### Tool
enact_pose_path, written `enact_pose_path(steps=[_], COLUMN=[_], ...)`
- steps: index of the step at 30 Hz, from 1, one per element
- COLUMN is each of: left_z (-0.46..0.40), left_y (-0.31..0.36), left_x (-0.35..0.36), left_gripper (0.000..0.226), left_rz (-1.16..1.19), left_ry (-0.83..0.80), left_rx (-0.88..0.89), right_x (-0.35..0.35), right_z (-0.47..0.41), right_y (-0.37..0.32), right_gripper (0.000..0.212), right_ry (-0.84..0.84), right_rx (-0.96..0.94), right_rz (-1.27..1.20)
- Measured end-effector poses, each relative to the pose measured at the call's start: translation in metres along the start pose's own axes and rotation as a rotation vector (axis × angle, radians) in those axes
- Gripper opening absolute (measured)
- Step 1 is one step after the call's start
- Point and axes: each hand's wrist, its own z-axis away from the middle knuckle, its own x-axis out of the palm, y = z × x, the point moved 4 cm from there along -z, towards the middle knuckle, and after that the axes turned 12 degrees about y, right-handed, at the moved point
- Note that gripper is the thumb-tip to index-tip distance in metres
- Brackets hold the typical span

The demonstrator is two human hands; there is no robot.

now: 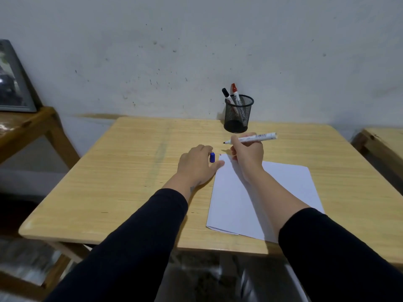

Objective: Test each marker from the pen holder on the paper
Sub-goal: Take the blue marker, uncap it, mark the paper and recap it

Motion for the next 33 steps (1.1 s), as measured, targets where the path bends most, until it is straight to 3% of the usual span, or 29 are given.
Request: enact_pose_path(steps=[3,9,15,33], left_z=[0.006,0.013,0.011,0.011], left_y=[-0.006,-0.007,-0.009,-0.007], left_x=[0.008,0.011,0.013,0.011], left_gripper=[0.071,0.069,0.069,0.068], left_rz=[0.050,0.072,0.068,0.083], left_ry=[-0.017,-0.007,-0.011,-0.016], left_rx=[0.004,0.012,0.020,0.004], right_x=[0.002,0.013,0.019,0.020], right_z=[0.001,-0.004,-0.012,-0.010], right_y=[0.005,0.004,0.007,0.008], right_gripper=[0.002,0.016,0.034,0.027], right_ry=[-0.041,-0.202,-0.106,-0.117], right_rx=[0.024,0.113,-0.174,-0.198], right_rz=[0.012,-0.051,0.306,0.424])
